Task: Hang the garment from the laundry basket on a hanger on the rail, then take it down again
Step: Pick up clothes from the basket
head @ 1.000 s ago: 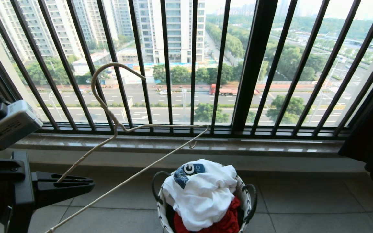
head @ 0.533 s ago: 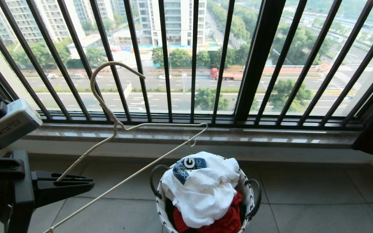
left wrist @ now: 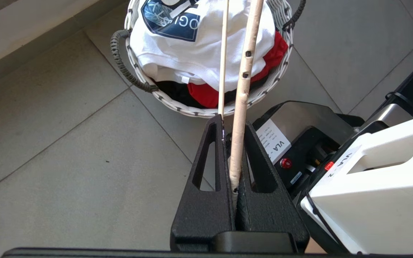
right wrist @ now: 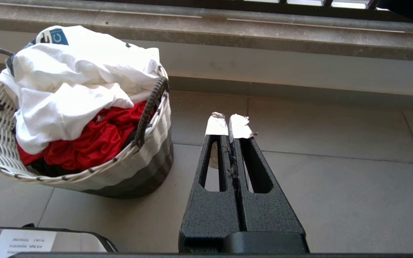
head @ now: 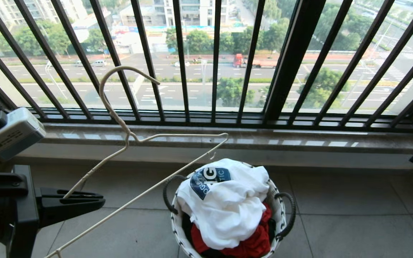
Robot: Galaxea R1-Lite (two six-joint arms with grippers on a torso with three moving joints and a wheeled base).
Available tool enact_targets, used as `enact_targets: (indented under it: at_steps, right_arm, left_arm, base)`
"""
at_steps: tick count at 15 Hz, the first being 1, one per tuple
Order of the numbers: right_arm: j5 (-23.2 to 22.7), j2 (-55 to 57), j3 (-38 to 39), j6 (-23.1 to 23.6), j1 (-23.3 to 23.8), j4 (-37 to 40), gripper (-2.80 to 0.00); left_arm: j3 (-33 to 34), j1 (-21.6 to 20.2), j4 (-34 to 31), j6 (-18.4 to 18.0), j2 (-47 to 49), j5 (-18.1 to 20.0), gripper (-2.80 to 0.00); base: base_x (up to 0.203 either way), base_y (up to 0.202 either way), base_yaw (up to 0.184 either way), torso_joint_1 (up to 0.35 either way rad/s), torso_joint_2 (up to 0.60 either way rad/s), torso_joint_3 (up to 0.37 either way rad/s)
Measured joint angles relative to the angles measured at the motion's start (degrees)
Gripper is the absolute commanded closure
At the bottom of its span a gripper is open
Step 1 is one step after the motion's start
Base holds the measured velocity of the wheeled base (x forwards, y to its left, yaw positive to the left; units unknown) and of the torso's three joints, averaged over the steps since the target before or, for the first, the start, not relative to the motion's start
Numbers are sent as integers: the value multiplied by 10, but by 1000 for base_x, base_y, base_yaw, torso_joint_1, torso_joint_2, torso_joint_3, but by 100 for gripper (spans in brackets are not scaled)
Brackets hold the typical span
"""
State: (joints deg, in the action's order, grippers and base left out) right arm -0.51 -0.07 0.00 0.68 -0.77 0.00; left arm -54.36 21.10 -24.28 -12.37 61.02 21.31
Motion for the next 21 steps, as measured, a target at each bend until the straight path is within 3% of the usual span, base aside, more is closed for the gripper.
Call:
enact_targets:
  at_steps: [15, 21]
  right_arm:
    - [0, 0, 0, 0, 0, 0, 0]
    - [0, 0, 0, 0, 0, 0, 0]
  left_arm:
    - [0, 0, 1, 0, -4, -1, 0]
    - [3, 0, 19, 11, -4, 3, 0]
  base:
    - [0, 0, 0, 1, 2, -195]
    - [0, 0, 0, 0, 1, -35]
